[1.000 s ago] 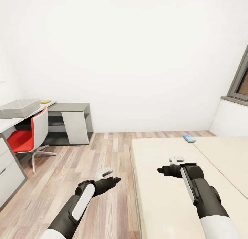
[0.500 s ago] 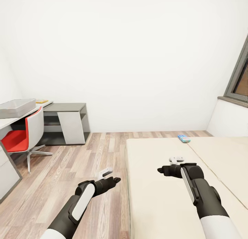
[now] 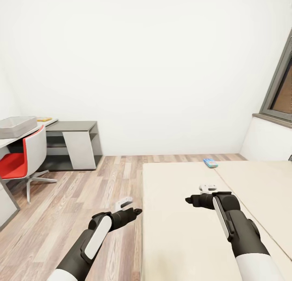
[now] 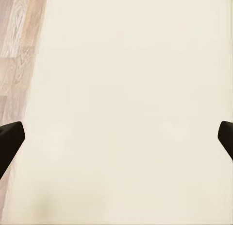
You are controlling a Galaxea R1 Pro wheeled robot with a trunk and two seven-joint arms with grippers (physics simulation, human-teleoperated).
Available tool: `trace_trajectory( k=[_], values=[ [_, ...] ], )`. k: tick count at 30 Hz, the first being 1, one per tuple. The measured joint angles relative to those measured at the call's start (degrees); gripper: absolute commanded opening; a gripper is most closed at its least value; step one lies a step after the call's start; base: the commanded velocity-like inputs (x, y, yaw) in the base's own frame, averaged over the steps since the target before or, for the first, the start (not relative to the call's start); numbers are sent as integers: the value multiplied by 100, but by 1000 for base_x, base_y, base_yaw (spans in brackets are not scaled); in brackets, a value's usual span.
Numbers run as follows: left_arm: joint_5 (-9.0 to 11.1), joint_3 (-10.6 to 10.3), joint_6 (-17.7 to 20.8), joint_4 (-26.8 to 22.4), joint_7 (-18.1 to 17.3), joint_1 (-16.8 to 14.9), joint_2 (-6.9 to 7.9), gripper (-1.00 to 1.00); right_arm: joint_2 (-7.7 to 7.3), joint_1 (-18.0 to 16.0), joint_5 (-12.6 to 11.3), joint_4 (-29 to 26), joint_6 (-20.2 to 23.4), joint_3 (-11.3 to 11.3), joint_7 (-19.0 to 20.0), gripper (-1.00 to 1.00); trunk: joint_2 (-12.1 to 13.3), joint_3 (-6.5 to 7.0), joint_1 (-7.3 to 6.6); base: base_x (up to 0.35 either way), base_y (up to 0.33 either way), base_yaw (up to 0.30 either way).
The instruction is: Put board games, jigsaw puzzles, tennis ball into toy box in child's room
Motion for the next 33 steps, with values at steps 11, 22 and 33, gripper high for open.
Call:
trace_trajectory(
  k=[11, 22, 33],
  values=[
    [0, 0, 0, 0, 0, 1, 0, 100, -1, 0, 1, 0, 0, 0, -2, 100, 0, 0, 0, 0, -194, 0],
    [0, 0, 0, -1, 0, 1, 0, 100, 1, 0, 0, 1, 0, 0, -2, 100, 0, 0, 0, 0, -193, 77],
    [0, 0, 0, 0, 0, 0, 0, 100, 2, 0, 0, 0, 0, 0, -6, 100, 0, 0, 0, 0, -193, 54]
  ],
)
